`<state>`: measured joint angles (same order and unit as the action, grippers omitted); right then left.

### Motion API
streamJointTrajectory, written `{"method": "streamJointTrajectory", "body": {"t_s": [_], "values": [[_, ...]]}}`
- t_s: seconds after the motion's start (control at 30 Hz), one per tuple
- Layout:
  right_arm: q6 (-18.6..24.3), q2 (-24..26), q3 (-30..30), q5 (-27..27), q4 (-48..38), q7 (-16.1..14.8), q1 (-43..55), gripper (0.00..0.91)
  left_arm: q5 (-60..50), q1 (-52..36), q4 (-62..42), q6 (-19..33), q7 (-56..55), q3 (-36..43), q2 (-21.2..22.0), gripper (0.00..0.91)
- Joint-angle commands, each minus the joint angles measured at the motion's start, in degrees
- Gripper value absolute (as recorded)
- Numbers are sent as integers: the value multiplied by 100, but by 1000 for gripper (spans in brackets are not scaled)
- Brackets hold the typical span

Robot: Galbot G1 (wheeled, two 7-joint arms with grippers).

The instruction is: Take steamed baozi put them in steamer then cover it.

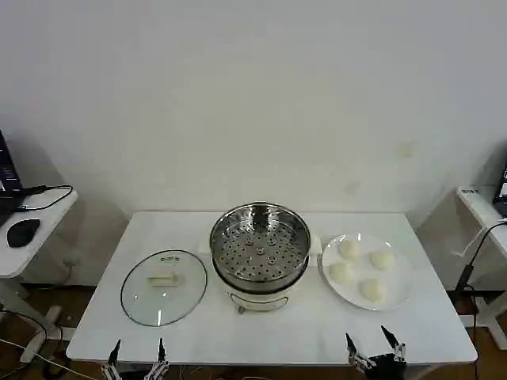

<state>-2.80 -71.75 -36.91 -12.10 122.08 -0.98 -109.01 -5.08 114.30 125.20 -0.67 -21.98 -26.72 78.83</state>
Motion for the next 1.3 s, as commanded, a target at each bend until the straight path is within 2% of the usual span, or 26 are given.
{"method": "streamJointTrajectory", "body": {"t_s": [0.03, 0.1, 0.23, 0.27, 0.37, 0.4, 0.47, 0.5, 0.57, 0.6, 0.63, 0.67, 0.7, 0.77, 0.8, 0.9, 1.0, 1.03, 1.13, 1.23, 1.3], "values": [[-165, 171, -114, 32, 39, -1, 268, 907, -64, -22, 62, -438, -136, 57, -41, 907], [-375, 393, -259, 53, 34, 12, 513, 907, -122, -32, 40, -427, -134, 63, -54, 907], [-1047, 1275, -656, 181, -110, -116, 1284, 907, -152, -50, 21, -369, -118, 58, -62, 907], [-1256, 1692, -783, 194, -209, -319, 1510, 907, -172, -55, -1, -304, -113, 48, -58, 907], [-1480, 2373, -875, 322, -598, -904, 2072, 907, -217, -62, -42, -219, -118, 36, -51, 907], [-1504, 2705, -848, 386, -860, -1225, 2374, 907, -218, -60, -44, -211, -121, 38, -43, 907], [-1397, 3150, -742, 560, -1220, -1456, 2763, 907, -226, -65, -53, -204, -118, 39, -34, 907], [-1247, 3447, -641, 706, -1526, -1773, 3125, 907, -238, -70, -63, -200, -115, 40, -27, 907], [-1123, 3797, -492, 919, -1789, -2118, 3552, 907, -250, -85, -74, -197, -117, 39, -15, 907], [-981, 4032, -380, 1300, -2066, -2452, 3920, 907, -258, -97, -85, -195, -117, 32, -8, 907], [-920, 4151, -301, 1484, -2196, -2590, 4057, 907, -263, -104, -90, -193, -118, 27, -1, 907], [-852, 4304, -180, 1706, -2359, -2883, 4339, 907, -272, -114, -97, -192, -118, 20, 3, 907], [-622, 4492, 31, 2004, -2610, -3232, 4694, 907, -280, -126, -96, -191, -116, 14, 8, 907], [-357, 4660, 465, 2340, -2881, -3730, 5189, 907, -298, -132, -89, -192, -114, 7, 18, 907], [-164, 4722, 920, 2510, -3130, -3991, 5710, 907, -318, -142, -89, -191, -115, 5, 20, 907], [106, 4894, 1988, 2711, -3754, -4517, 7039, 907, -337, -156, -100, -184, -120, -3, 17, 907], [385, 4865, 3188, 3119, -4177, -4808, 7993, 907, -348, -167, -96, -177, -121, -11, 26, 907], [546, 4808, 3795, 3304, -4606, -4922, 8647, 907, -348, -174, -96, -177, -122, -15, 28, 907], [848, 4562, 5253, 3574, -5183, -5022, 9987, 907, -350, -188, -91, -174, -130, -30, 42, 907], [1161, 4190, 6217, 3749, -5662, -5108, 10810, 907, -341, -218, -114, -177, -134, -59, 55, 907], [1227, 3924, 6639, 3740, -5971, -5220, 11124, 907, -339, -236, -111, -178, -136, -69, 65, 907]]}}
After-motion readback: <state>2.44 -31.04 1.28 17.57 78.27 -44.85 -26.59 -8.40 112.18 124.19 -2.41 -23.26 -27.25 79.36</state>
